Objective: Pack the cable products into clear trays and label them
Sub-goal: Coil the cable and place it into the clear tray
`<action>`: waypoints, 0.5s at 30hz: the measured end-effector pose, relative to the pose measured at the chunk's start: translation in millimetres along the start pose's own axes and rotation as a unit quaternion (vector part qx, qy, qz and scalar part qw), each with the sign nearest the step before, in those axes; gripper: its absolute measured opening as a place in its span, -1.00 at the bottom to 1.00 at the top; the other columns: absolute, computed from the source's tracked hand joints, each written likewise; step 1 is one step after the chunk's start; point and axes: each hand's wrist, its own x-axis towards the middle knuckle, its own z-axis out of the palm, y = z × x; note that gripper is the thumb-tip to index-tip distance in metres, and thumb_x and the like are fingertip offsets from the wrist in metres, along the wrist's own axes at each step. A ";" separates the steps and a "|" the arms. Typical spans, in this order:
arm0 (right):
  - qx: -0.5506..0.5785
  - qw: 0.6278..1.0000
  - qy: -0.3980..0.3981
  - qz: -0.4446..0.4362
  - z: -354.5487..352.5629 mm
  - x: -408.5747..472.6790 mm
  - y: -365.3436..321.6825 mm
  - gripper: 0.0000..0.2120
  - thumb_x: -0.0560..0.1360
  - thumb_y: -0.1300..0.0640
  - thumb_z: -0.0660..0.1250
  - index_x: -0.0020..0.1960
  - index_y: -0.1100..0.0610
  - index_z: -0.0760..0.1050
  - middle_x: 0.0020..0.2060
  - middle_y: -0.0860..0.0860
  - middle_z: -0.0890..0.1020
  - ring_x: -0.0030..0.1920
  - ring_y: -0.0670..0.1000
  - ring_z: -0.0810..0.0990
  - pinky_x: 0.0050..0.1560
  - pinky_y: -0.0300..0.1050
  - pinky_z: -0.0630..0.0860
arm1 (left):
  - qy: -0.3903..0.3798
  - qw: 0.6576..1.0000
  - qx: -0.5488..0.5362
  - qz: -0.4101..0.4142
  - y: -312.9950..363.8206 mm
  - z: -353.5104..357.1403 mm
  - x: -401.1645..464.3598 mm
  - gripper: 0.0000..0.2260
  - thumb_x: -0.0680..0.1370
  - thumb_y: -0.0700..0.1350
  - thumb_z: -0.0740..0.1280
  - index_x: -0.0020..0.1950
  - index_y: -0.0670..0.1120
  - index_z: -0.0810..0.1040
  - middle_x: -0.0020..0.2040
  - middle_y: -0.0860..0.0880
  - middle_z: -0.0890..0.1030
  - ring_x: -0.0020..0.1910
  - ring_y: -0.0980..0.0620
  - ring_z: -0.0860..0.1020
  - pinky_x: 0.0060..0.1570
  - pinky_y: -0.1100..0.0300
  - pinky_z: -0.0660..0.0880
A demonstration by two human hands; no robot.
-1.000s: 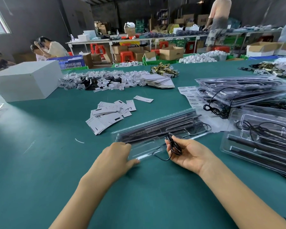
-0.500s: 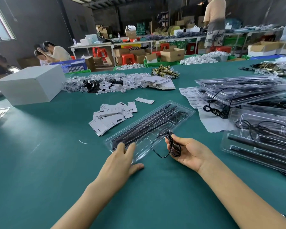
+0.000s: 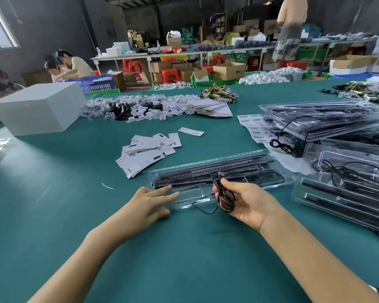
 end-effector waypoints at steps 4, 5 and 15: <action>0.017 0.999 0.026 -0.027 2.9 1.3 5.5 -0.87 0.51 0.24 0.34 -0.03 0.31 0.58 -0.27 0.13 0.68 -0.32 -0.02 0.64 -0.34 -0.20 0.57 | 0.043 0.998 -0.008 -0.040 10.6 -1.9 17.6 -0.54 0.63 -0.08 0.21 0.48 0.25 0.21 0.52 0.25 0.11 0.28 0.02 0.20 0.36 0.12 0.13; 0.029 0.998 0.035 -0.031 2.5 1.7 5.3 -0.87 0.52 0.24 0.34 -0.03 0.31 0.57 -0.28 0.13 0.68 -0.33 -0.02 0.64 -0.36 -0.21 0.58 | 0.079 0.995 -0.008 -0.059 16.3 -0.4 22.0 -0.52 0.60 -0.13 0.24 0.45 0.25 0.28 0.50 0.23 0.17 0.32 0.03 0.19 0.34 0.11 0.14; 0.069 0.997 0.033 -0.026 10.8 -0.2 10.5 -0.88 0.52 0.24 0.33 -0.02 0.30 0.56 -0.27 0.14 0.69 -0.37 -0.02 0.65 -0.39 -0.21 0.59 | 0.205 0.820 -0.471 -0.251 76.0 28.0 21.3 -0.82 0.51 0.00 0.39 -0.17 -0.09 0.61 -0.33 0.00 0.67 -0.37 0.04 0.62 -0.38 0.22 0.49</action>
